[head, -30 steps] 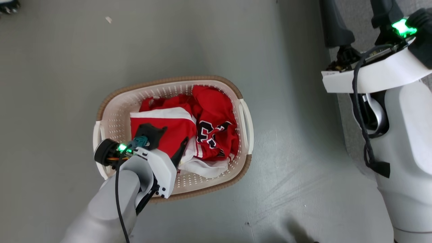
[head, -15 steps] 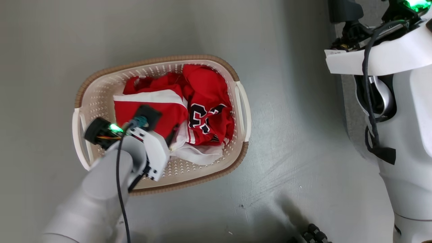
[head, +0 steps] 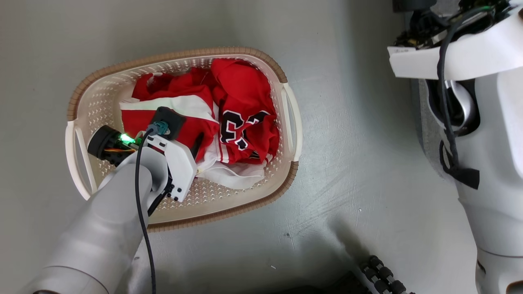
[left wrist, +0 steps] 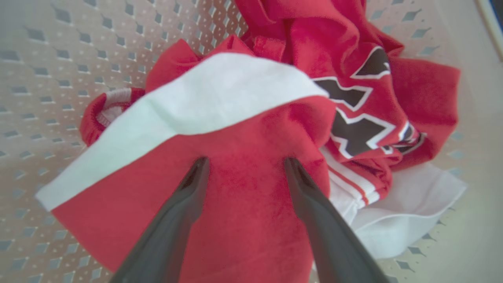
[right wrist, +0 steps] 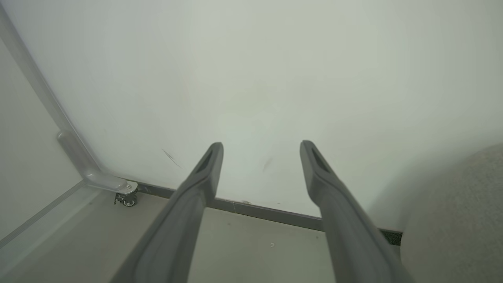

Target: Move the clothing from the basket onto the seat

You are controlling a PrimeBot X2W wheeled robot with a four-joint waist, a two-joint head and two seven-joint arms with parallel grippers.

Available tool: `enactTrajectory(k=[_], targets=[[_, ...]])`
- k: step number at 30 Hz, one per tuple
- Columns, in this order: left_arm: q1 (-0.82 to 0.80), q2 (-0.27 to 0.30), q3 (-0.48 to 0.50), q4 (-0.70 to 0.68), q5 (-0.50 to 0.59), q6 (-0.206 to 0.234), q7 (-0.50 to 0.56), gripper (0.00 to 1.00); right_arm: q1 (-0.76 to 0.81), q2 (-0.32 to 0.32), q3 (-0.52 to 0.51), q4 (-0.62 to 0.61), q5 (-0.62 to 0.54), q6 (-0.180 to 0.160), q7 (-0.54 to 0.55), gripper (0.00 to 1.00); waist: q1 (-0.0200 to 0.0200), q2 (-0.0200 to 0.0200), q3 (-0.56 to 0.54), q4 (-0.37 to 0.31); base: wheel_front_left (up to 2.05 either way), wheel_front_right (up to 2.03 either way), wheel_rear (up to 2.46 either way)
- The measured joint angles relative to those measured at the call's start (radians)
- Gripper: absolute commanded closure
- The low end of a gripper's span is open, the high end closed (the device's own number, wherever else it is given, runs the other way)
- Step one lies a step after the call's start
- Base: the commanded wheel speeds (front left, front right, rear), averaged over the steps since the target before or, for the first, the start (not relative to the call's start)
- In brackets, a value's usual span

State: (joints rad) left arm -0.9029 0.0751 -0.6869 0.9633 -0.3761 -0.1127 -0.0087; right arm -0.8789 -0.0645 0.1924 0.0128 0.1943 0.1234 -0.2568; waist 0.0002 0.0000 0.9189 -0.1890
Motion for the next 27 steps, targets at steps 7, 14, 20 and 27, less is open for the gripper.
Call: enactTrajectory(k=[7, 14, 20, 27], targets=[[-0.031, 0.002, -0.003, 0.026, 0.013, 0.006, -0.007, 0.05, -0.03, 0.0, 0.011, -0.003, 0.008, 0.0, 0.0, 0.0, 0.0, 0.0, 0.03, -0.01, 0.0, 0.0, 0.0], [-0.052, 0.003, -0.009, 0.054, 0.019, 0.013, -0.011, 1.0, -0.033, 0.001, 0.017, -0.003, 0.01, 0.0, 0.0, 0.0, 0.0, 0.0, 0.05, -0.019, 0.0, 0.0, 0.0], [-0.054, -0.001, -0.005, 0.067, 0.017, 0.013, -0.037, 1.0, -0.049, 0.001, 0.016, 0.0, 0.01, 0.0, 0.0, 0.0, -0.0001, 0.0, 0.051, -0.02, 0.0, 0.0, 0.0], [-0.053, -0.008, 0.012, 0.069, -0.004, 0.013, -0.068, 1.0, -0.05, 0.001, 0.016, 0.005, 0.01, 0.0, 0.0, 0.0, -0.0001, 0.0, 0.044, -0.016, 0.0, 0.0, 0.0]])
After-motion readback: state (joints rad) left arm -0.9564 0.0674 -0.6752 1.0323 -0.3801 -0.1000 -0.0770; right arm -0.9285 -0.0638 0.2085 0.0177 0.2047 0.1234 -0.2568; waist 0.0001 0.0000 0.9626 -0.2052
